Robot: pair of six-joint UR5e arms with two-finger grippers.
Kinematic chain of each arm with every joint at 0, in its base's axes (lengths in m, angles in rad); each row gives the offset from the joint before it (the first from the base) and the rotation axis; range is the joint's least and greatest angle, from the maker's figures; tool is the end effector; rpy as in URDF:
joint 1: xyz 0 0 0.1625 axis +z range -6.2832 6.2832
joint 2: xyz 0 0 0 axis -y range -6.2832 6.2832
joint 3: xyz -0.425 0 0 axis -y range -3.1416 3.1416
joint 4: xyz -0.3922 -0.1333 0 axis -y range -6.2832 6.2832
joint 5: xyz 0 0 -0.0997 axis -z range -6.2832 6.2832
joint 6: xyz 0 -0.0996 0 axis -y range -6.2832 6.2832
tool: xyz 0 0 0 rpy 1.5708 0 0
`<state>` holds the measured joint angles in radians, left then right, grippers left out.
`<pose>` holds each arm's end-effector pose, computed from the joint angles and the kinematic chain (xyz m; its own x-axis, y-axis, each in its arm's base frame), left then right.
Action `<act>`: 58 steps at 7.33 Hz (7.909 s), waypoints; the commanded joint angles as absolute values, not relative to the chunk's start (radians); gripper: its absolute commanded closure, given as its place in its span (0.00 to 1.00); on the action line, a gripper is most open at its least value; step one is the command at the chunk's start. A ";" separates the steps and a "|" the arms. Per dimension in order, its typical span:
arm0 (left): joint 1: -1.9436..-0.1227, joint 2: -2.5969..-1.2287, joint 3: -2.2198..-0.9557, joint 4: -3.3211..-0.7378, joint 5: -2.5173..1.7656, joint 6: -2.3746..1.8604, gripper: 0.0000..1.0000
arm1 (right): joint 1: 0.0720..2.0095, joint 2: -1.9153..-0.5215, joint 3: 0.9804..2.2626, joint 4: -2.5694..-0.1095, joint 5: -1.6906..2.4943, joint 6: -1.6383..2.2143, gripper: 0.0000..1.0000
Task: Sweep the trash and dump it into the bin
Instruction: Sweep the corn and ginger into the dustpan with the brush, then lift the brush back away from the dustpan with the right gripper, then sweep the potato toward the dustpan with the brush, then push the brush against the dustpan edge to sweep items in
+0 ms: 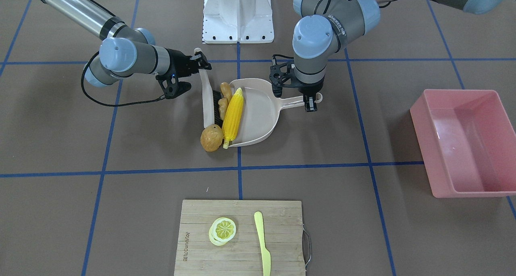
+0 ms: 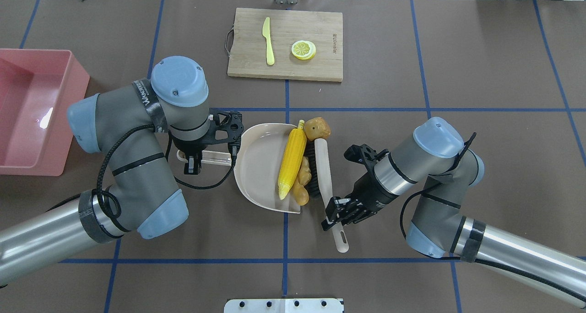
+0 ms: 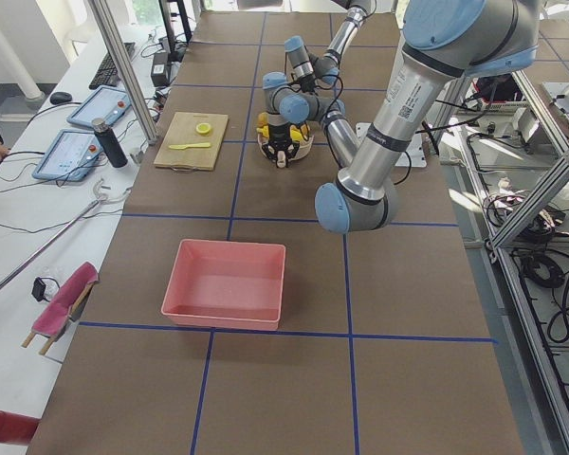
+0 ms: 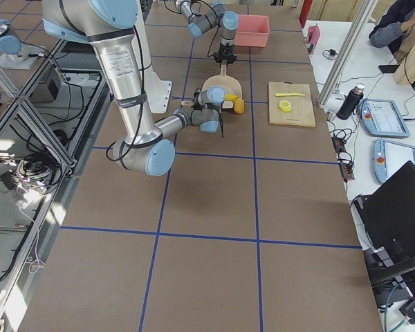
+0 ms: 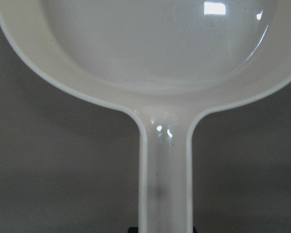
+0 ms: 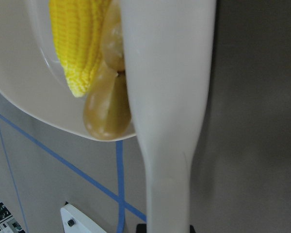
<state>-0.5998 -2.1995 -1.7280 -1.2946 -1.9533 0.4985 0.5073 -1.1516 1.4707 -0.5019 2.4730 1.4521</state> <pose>0.4899 -0.4515 0.2608 -0.0166 0.9985 -0.0529 -0.8113 0.0175 0.5843 -0.5188 -0.3515 0.3408 0.1136 -0.0209 0.9933 0.3895 0.9207 -0.0252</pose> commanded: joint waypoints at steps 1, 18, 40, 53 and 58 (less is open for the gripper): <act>-0.598 -2.198 -1.727 -1.295 -1.953 0.499 1.00 | 0.471 -1.082 1.470 -0.587 2.422 1.470 1.00; -0.650 -2.178 -1.729 -1.302 -1.959 0.505 1.00 | 0.764 -1.164 1.415 -0.607 2.660 1.251 1.00; -0.676 -2.161 -1.687 -1.504 -1.968 0.405 1.00 | 0.523 -1.022 1.413 -0.660 2.467 1.531 1.00; -0.676 -2.042 -1.687 -1.782 -1.962 0.235 1.00 | 0.653 -1.048 1.431 -0.742 2.480 1.476 1.00; -0.678 -2.033 -1.687 -1.787 -1.960 0.235 1.00 | 0.606 -1.019 1.404 -0.856 2.467 1.192 1.00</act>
<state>-0.6779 -2.0360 -1.6874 -1.7868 -1.9604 0.2346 0.6143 -1.0250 1.4105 -0.8308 2.4679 1.2492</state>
